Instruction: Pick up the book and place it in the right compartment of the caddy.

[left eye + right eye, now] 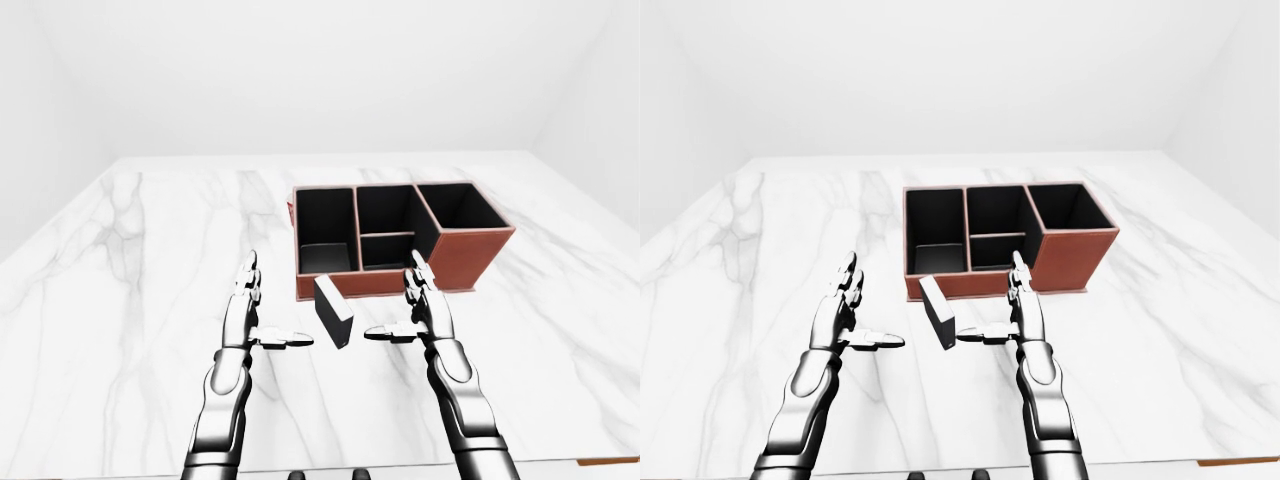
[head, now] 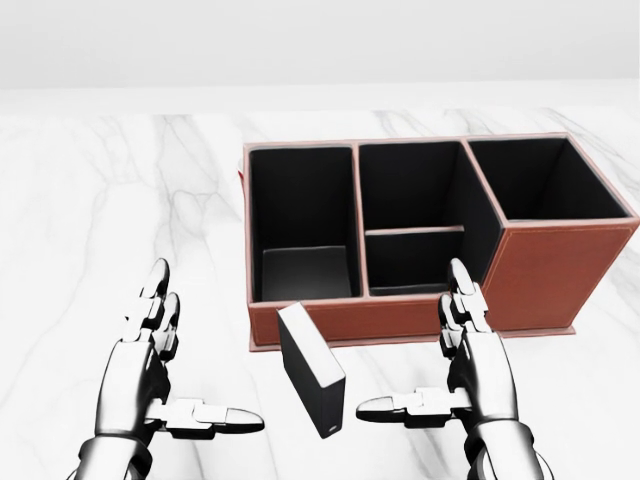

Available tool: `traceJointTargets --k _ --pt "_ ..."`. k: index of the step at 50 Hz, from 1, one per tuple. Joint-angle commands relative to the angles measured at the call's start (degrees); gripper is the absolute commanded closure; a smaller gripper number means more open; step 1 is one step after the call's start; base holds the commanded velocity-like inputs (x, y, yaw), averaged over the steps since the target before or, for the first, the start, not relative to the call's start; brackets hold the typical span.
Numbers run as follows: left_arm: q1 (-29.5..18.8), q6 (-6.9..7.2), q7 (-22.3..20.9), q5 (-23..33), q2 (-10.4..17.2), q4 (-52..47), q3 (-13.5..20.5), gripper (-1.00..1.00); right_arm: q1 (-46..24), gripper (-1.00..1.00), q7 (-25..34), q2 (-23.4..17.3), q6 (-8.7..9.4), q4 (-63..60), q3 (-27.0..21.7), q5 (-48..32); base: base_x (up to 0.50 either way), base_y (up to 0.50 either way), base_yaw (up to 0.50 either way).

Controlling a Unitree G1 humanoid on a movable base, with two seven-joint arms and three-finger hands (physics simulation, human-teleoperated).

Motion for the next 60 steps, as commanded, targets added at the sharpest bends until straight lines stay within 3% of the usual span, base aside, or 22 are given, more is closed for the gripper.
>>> traceJointTargets --k 1,11,14,19,22,35,40,43,60 --pt "-0.11 -0.2 0.05 0.14 -0.01 0.41 -0.04 -1.0 0.42 -1.0 0.03 0.03 -0.03 -0.71 0.29 -0.57 0.0 0.0 0.0" --pt "-0.13 -0.03 -0.15 -0.01 -0.04 0.23 -0.09 -1.0 0.2 -1.0 0.34 0.01 0.55 -0.53 0.15 -0.34 0.0 0.0 0.0" --pt "-0.04 0.67 -0.36 -0.86 -0.18 -0.42 0.06 -1.0 -0.04 -1.0 0.38 -0.02 0.76 -0.4 0.07 -0.28 0.0 0.0 0.0" --pt "0.47 0.1 -1.29 -1.62 -0.15 -1.11 -0.27 -1.0 0.05 -1.0 0.36 0.03 0.51 -0.04 0.13 -0.33 0.0 0.0 0.0" --pt "0.96 0.63 -1.85 -1.49 -0.08 -2.27 -0.59 -1.0 -0.14 -1.0 0.39 0.01 0.48 0.29 0.05 -0.25 0.0 0.0 0.0" --pt "0.96 0.96 -1.61 -0.38 -0.19 -1.7 -0.86 -1.0 -0.18 -1.0 0.34 0.0 0.77 0.22 0.09 -0.26 0.0 0.0 0.0" --pt "0.57 0.28 -1.47 -0.33 -0.13 -0.49 -0.59 -1.0 0.16 -1.0 0.17 0.09 1.17 -0.53 0.28 -0.49 0.0 0.0 0.0" --pt "0.76 0.74 -1.32 -0.15 -0.16 -1.05 -0.66 -1.0 0.5 -1.0 -0.05 0.14 1.28 -1.02 0.31 -0.66 0.0 0.0 0.0" --pt "0.44 0.54 -1.23 -0.14 -0.08 -0.21 -0.41 -1.0 1.94 -1.0 -0.69 0.86 -1.59 1.51 2.1 -2.72 0.0 0.0 0.0"
